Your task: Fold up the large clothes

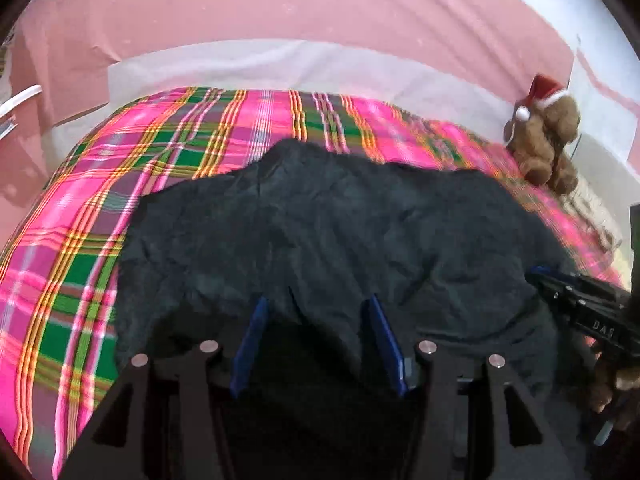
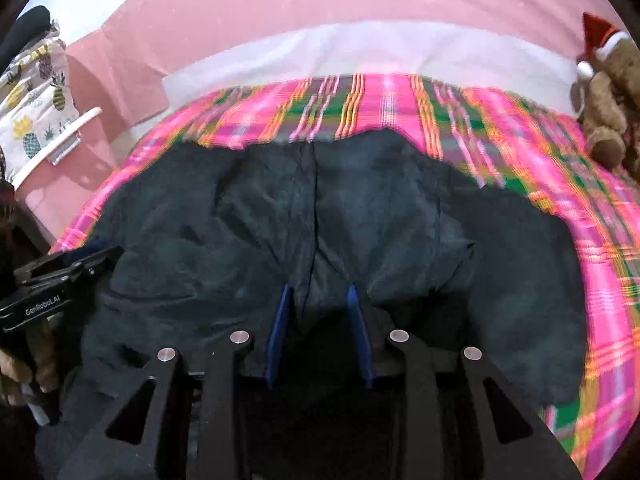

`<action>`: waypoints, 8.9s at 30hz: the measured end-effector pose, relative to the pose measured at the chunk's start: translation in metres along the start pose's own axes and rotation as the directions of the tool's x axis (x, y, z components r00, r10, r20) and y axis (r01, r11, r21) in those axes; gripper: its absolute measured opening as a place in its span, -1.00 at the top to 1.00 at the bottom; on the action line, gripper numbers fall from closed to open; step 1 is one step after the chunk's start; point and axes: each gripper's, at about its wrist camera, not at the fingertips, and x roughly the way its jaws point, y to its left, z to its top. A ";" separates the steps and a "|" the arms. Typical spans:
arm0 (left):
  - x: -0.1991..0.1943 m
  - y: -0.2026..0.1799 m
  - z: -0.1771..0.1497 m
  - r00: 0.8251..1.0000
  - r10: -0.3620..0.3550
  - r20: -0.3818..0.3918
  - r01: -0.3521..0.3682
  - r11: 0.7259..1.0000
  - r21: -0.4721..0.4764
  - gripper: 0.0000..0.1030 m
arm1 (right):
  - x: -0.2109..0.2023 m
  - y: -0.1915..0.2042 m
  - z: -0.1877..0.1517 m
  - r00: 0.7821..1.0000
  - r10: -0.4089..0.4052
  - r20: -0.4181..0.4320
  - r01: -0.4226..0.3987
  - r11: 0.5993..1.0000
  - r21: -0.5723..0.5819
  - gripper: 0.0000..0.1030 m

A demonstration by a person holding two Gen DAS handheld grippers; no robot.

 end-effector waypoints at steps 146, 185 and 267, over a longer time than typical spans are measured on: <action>-0.296 0.020 -0.182 0.975 -0.022 0.220 0.040 0.996 -0.079 0.62 | -0.311 -0.050 -0.216 0.959 0.111 0.261 -0.208 0.901 0.380 0.75; -0.006 0.084 0.047 1.000 -0.017 0.004 0.018 0.967 -0.255 0.30 | -0.033 -0.174 0.016 0.982 0.180 0.052 -0.180 0.836 0.518 0.40; 0.091 -0.064 0.070 0.995 -0.029 -0.097 0.035 0.997 0.067 -0.89 | 0.045 -0.067 0.040 0.992 -0.092 -0.087 0.102 0.989 0.108 -0.31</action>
